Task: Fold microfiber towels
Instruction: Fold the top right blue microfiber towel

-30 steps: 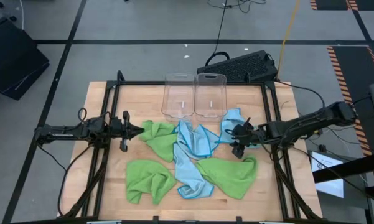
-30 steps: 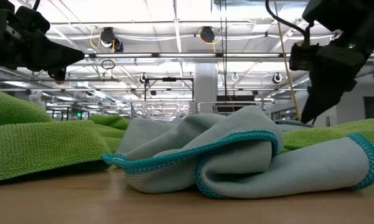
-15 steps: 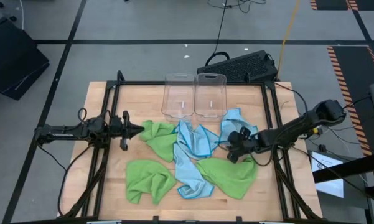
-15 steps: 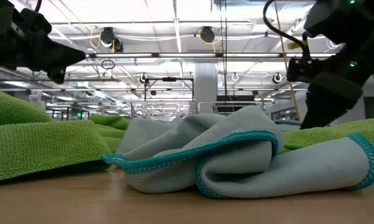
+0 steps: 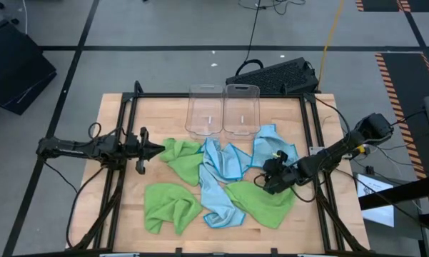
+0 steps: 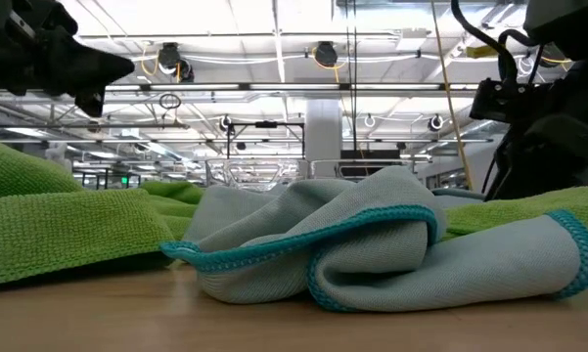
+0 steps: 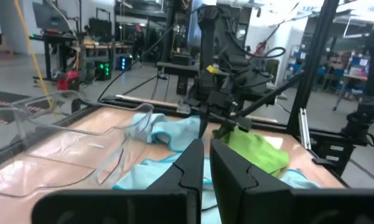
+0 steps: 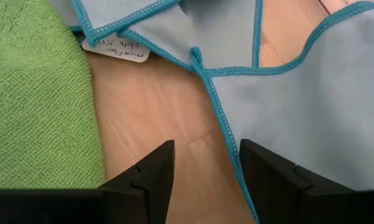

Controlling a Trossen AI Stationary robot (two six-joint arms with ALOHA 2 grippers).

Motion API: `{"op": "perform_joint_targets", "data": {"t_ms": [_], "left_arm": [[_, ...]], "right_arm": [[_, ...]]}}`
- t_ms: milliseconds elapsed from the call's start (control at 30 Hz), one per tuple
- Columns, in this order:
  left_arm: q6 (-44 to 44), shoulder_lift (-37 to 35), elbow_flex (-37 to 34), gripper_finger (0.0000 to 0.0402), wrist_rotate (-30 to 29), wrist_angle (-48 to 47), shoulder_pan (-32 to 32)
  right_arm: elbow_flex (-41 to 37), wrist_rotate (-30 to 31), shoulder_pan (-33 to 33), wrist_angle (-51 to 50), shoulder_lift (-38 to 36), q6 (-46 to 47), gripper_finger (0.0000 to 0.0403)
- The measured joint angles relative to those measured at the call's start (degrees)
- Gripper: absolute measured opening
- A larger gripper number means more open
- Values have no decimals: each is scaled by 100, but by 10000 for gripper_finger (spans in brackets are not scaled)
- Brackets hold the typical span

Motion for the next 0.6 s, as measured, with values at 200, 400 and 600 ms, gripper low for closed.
{"op": "perform_joint_targets", "data": {"t_ms": [200, 400, 600], "left_arm": [[229, 1166, 610, 31, -325, -102, -365], [561, 2599, 1359, 31, -757, 26, -742], [1044, 3987, 2319, 31, -990, 70, -1003]], "right_arm": [[0, 23, -2, -10, 0, -83, 175], [0, 188, -2, -37, 7, -41, 175], [0, 280, -2, -35, 9, 14, 175]]}}
